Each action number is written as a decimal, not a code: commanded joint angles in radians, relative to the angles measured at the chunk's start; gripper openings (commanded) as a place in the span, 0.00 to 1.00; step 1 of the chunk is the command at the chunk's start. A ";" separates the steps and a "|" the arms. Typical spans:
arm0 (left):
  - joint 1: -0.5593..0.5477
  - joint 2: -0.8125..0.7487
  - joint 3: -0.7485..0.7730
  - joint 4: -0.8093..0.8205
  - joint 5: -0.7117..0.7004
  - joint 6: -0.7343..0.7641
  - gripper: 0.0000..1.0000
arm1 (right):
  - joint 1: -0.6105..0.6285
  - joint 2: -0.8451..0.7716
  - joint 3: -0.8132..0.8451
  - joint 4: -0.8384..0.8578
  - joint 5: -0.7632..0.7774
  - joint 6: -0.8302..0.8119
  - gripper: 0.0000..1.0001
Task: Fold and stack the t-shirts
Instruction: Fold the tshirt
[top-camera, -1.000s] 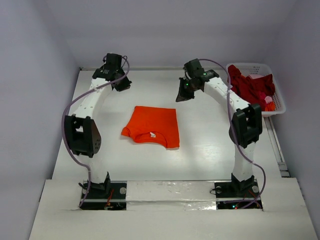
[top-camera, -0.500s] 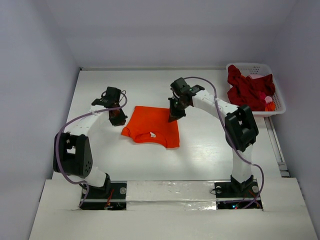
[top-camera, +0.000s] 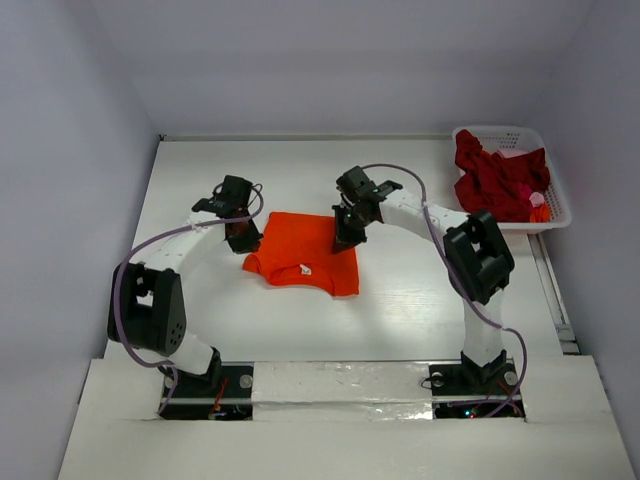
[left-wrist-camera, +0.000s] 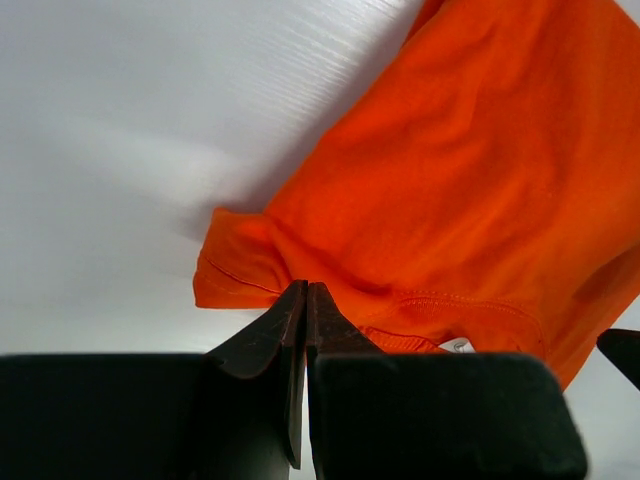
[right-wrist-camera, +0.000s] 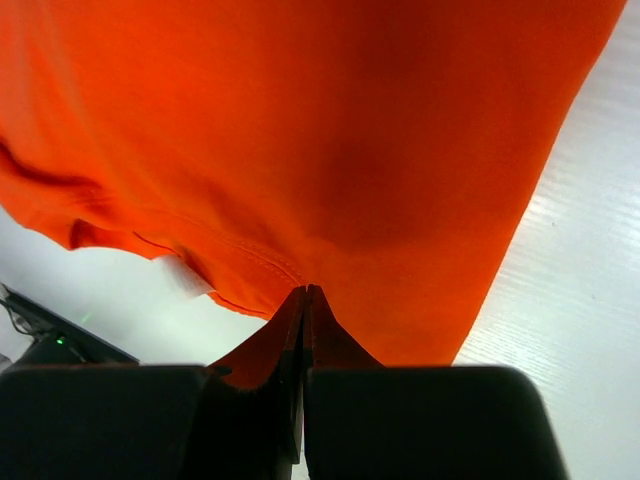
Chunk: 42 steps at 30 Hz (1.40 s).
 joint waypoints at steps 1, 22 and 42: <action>-0.030 -0.001 0.027 0.003 0.005 -0.017 0.00 | 0.012 -0.010 -0.041 0.053 -0.006 0.003 0.00; -0.044 -0.308 -0.025 0.217 -0.499 0.064 0.99 | -0.081 -0.632 -0.294 0.282 0.739 -0.186 0.53; -0.044 -0.567 -0.413 0.794 -0.508 0.521 0.99 | -0.291 -0.867 -0.593 0.605 0.968 -0.401 1.00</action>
